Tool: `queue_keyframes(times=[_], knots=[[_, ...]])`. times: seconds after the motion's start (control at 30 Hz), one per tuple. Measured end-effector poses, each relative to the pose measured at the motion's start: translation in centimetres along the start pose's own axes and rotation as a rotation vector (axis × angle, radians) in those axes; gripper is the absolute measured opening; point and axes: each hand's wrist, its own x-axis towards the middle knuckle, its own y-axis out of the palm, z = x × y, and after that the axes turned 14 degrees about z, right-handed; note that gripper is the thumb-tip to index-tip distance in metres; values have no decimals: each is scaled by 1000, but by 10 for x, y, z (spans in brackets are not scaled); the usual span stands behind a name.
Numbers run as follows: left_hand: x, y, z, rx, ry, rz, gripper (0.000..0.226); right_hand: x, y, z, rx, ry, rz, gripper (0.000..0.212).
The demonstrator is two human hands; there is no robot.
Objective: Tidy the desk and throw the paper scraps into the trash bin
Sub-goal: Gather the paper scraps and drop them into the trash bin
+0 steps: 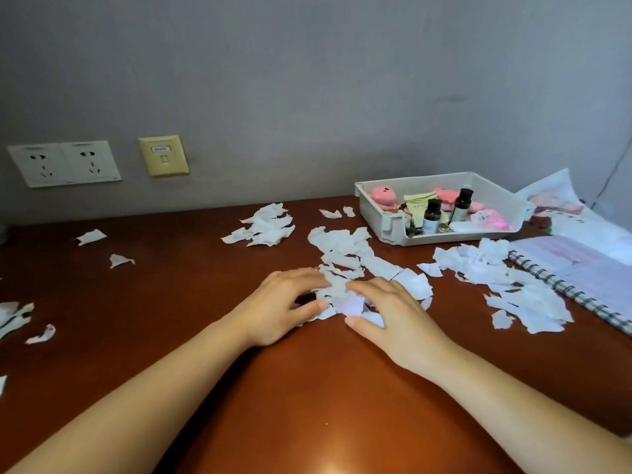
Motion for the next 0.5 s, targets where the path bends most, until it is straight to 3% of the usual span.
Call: queue_keyframes(times=[0.17, 0.5], knots=[[3, 1, 7, -64, -17, -119, 22, 23, 1, -2, 33, -35, -17, 38], [3, 3, 9, -63, -78, -283, 26, 28, -2, -5, 72, -74, -121, 20]])
